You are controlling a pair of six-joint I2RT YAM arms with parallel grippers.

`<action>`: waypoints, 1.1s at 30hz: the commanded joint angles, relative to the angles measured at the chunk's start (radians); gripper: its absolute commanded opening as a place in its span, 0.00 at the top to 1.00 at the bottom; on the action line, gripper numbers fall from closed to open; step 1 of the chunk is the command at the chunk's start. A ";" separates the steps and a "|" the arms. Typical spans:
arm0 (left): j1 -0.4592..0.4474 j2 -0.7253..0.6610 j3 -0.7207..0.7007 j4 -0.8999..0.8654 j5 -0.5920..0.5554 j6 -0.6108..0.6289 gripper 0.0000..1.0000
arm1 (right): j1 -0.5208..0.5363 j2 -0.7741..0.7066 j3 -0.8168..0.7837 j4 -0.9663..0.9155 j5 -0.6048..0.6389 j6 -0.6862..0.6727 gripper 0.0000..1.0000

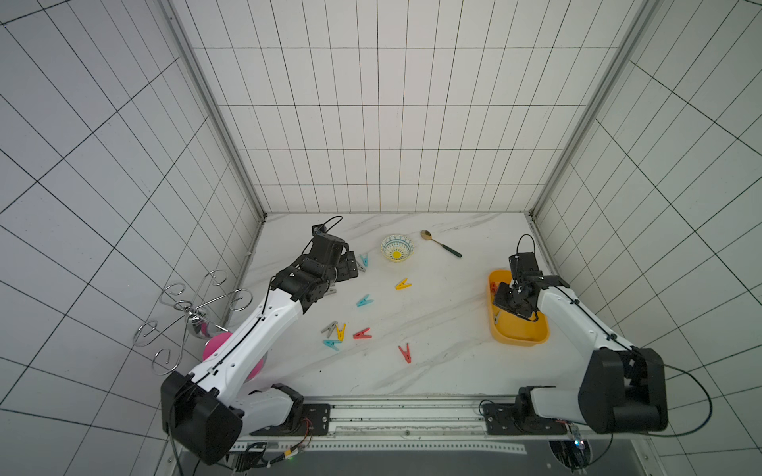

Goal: Put the clothespins into the storage box
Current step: Place the clothespin in the storage box.

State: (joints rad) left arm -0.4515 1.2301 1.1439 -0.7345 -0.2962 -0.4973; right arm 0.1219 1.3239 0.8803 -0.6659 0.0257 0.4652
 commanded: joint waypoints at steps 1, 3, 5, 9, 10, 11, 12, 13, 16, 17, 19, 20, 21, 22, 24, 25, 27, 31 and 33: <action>-0.007 0.004 0.006 0.032 0.022 -0.012 0.01 | -0.048 -0.017 -0.009 0.014 -0.013 -0.012 1.00; -0.010 0.011 0.006 0.036 0.026 -0.012 0.01 | -0.061 0.019 0.019 0.014 -0.015 -0.028 1.00; -0.012 0.018 0.011 0.034 0.026 -0.002 0.01 | -0.062 0.065 0.053 0.007 -0.013 -0.054 0.97; -0.013 0.021 0.026 0.029 0.014 0.017 0.01 | -0.062 0.145 0.109 0.002 -0.002 -0.104 0.97; -0.013 0.022 0.029 0.029 0.011 0.020 0.01 | -0.061 0.161 0.122 -0.002 0.000 -0.113 0.97; -0.013 0.023 0.032 0.032 0.008 0.022 0.01 | -0.058 0.177 0.134 -0.004 -0.006 -0.123 0.97; -0.012 0.026 0.034 0.033 0.009 0.023 0.01 | -0.053 0.190 0.142 -0.003 -0.014 -0.135 0.97; -0.013 0.029 0.035 0.034 0.008 0.023 0.01 | -0.044 0.200 0.147 0.000 -0.019 -0.147 0.97; -0.013 0.038 0.042 0.028 0.009 0.024 0.01 | 0.004 0.236 0.164 -0.004 -0.020 -0.181 0.97; -0.013 0.038 0.040 0.030 0.012 0.022 0.01 | 0.029 0.248 0.173 -0.009 -0.021 -0.190 0.97; -0.013 0.041 0.029 0.041 0.015 0.018 0.01 | 0.079 0.268 0.188 -0.018 0.001 -0.194 0.97; -0.014 0.044 0.029 0.043 0.015 0.018 0.01 | 0.103 0.279 0.195 -0.020 0.002 -0.195 0.97; -0.014 0.047 0.031 0.037 0.017 0.018 0.01 | 0.120 0.288 0.201 -0.021 -0.001 -0.195 0.97; -0.014 0.049 0.034 0.030 0.016 0.020 0.01 | 0.138 0.297 0.206 -0.021 -0.004 -0.194 0.97; -0.012 0.044 0.040 0.012 -0.003 0.022 0.01 | 0.174 0.307 0.217 -0.020 -0.008 -0.194 0.97; -0.013 0.037 0.035 0.013 -0.015 0.022 0.01 | 0.191 0.306 0.218 -0.014 -0.006 -0.192 0.97; -0.009 0.024 0.021 0.023 -0.027 0.026 0.01 | 0.234 0.312 0.233 -0.002 -0.029 -0.187 0.97; -0.004 0.020 0.027 0.009 -0.021 0.026 0.01 | 0.333 0.336 0.290 -0.003 -0.066 -0.167 0.97; -0.003 0.014 0.028 0.000 -0.030 0.029 0.01 | 0.377 0.350 0.313 0.002 -0.079 -0.148 0.97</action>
State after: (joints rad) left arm -0.4595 1.2678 1.1587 -0.7208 -0.3027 -0.4805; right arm 0.4400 1.6531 1.1233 -0.6598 -0.0166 0.2924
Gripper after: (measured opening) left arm 0.989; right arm 0.050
